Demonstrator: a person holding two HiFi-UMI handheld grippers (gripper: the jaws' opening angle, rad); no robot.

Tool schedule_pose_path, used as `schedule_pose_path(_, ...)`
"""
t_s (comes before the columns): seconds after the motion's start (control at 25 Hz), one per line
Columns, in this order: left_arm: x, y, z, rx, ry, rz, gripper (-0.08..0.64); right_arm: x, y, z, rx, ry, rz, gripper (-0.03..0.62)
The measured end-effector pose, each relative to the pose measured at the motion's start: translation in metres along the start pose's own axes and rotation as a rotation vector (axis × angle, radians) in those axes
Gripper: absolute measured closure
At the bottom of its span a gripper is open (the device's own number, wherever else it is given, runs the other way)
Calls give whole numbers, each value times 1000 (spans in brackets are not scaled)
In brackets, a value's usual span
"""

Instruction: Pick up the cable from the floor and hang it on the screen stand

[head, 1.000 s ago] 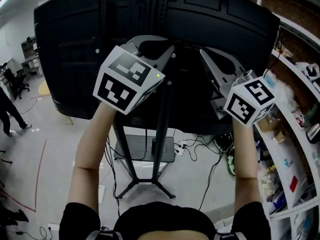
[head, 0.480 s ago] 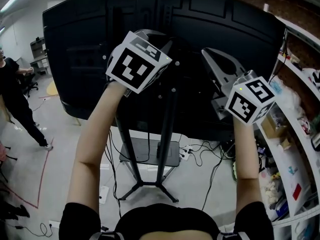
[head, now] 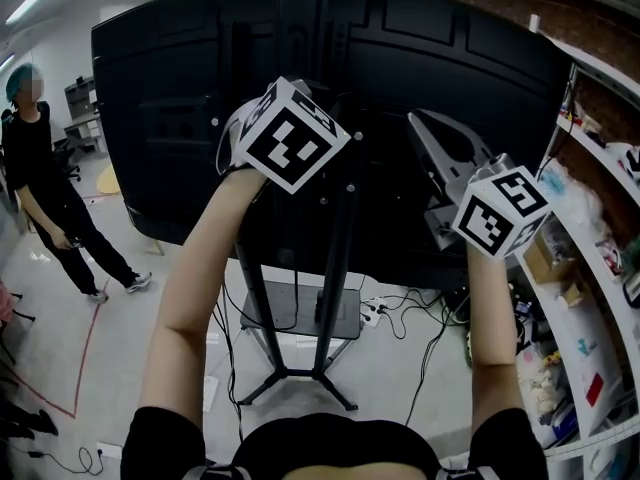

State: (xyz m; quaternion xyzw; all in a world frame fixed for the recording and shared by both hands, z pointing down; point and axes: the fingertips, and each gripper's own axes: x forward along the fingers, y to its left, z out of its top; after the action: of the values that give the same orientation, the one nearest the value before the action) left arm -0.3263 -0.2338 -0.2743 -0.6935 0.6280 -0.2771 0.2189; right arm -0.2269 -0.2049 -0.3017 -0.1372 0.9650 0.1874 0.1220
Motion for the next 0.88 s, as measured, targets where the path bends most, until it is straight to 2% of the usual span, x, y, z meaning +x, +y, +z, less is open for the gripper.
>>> schedule_pose_path(0.28,14,-3,-19,78,136,19,539,-4,1,-8,24,-2,-10,569)
schedule_pose_path(0.48,26,-6,-20,154,230,-24,541,-8,6,-12,28,-1,-21,571)
schedule_pose_path(0.68,21,-10,-27,149,166,-1,540,-14,4,-22,44,9,-39,569)
schedule_pose_path(0.8,9,-9,-21,258,128,58,538,-18,4,-28,45,14,-50,569)
schedule_pose_path(0.88,8,-18,-24,314,110,55,528,-19,6,-33,52,15,-55,569)
